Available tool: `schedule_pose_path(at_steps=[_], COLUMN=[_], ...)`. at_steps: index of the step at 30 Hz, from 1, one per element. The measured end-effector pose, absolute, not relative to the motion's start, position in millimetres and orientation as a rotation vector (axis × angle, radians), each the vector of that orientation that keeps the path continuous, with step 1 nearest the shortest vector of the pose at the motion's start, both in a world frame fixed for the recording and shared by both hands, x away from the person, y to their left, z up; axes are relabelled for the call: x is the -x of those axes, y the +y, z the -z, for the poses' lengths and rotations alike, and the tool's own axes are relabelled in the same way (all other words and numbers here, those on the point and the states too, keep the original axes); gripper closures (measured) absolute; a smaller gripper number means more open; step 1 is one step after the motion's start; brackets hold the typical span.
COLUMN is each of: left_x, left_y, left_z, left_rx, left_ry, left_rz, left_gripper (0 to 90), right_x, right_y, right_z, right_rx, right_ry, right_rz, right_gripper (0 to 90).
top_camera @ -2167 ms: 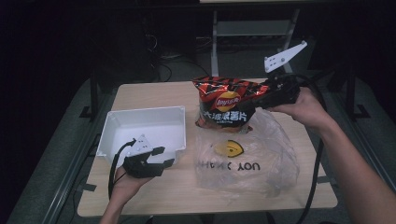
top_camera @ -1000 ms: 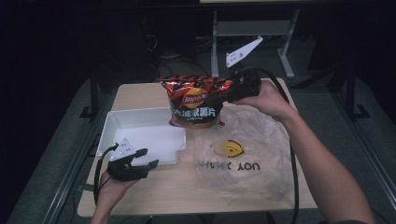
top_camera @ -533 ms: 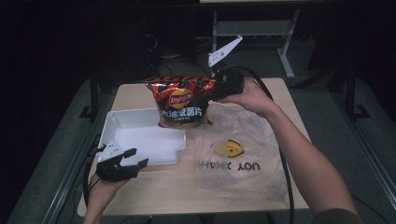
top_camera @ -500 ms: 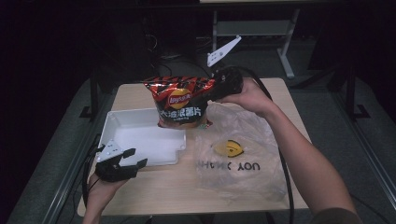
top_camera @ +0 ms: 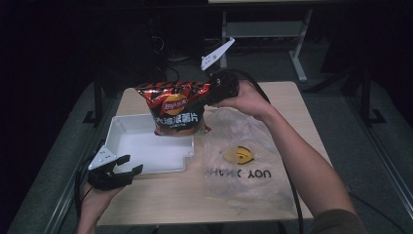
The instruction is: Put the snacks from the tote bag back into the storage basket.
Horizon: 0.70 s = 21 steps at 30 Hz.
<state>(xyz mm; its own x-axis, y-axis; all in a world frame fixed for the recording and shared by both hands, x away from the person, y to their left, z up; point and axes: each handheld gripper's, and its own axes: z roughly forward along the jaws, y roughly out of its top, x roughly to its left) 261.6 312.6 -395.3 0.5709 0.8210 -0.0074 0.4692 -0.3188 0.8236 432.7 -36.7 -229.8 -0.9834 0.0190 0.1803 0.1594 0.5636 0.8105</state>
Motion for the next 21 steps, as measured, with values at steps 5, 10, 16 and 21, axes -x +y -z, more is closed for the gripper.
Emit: schedule_pose_path(at_steps=[5, 10, 16, 21], left_x=[-261.7, -262.0, -262.1, -262.0], left_y=[314.1, 316.9, 317.6, 319.4], left_z=[396.3, 397.5, 398.6, 398.2], left_rx=[-1.975, -1.983, -1.989, -1.991], left_ry=[1.046, 1.055, 1.063, 1.06], left_rz=[-0.535, -0.541, -0.542, -0.533], left_gripper=[36.3, 36.2, 36.1, 36.0], right_x=[-436.4, -439.1, -442.2, -444.4], right_y=[-26.9, -17.9, -10.2, -3.3], right_z=[232.3, 236.9, 242.7, 246.9], right_rx=[0.142, 0.155, 0.147, 0.137], right_ry=[-2.64, -2.626, -2.621, -2.617], right_rz=[1.383, 1.367, 1.362, 1.357], right_gripper=[70.1, 70.1, 70.1, 70.1])
